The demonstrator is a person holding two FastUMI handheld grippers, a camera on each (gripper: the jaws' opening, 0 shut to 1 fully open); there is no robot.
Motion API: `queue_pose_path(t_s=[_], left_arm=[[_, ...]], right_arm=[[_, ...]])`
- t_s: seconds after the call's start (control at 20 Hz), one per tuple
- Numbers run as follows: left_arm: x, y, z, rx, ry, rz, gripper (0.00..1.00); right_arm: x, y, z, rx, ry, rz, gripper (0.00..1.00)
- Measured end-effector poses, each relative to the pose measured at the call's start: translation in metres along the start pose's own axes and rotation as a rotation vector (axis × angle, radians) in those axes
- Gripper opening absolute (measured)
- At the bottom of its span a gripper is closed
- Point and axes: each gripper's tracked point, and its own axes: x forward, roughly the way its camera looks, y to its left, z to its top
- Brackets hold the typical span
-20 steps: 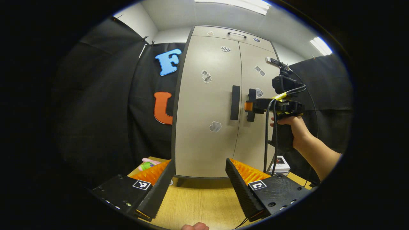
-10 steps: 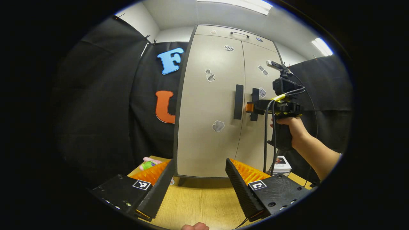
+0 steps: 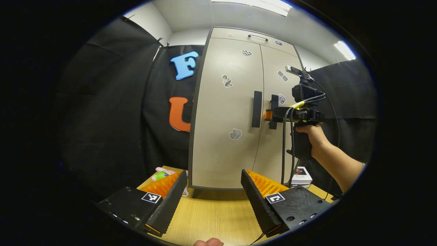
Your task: Open the right door of the double-door shoe cabinet with the right hand, and open the left door with the left hand.
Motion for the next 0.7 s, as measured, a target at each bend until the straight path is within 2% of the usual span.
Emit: queue_pose_path(t_s=[0.05, 0.2, 0.3, 0.45, 0.7], left_arm=[[0.001, 0.001, 0.0, -0.001, -0.001, 0.002, 0.95], [0.0, 0.002, 0.0, 0.001, 0.001, 0.003, 0.95], [0.0, 0.002, 0.001, 0.003, -0.002, 0.003, 0.95], [-0.001, 0.001, 0.001, 0.001, -0.001, 0.003, 0.95], [0.001, 0.003, 0.001, -0.005, 0.001, 0.006, 0.95]], right_arm=[[0.001, 0.001, 0.0, 0.007, -0.002, 0.007, 0.88], [-0.001, 0.005, -0.001, -0.006, 0.013, 0.02, 0.81], [-0.002, 0.014, -0.001, -0.002, 0.01, 0.052, 0.7], [-0.001, 0.02, -0.002, -0.005, -0.003, 0.068, 0.34], [-0.001, 0.02, -0.002, 0.004, 0.005, 0.073, 0.21]])
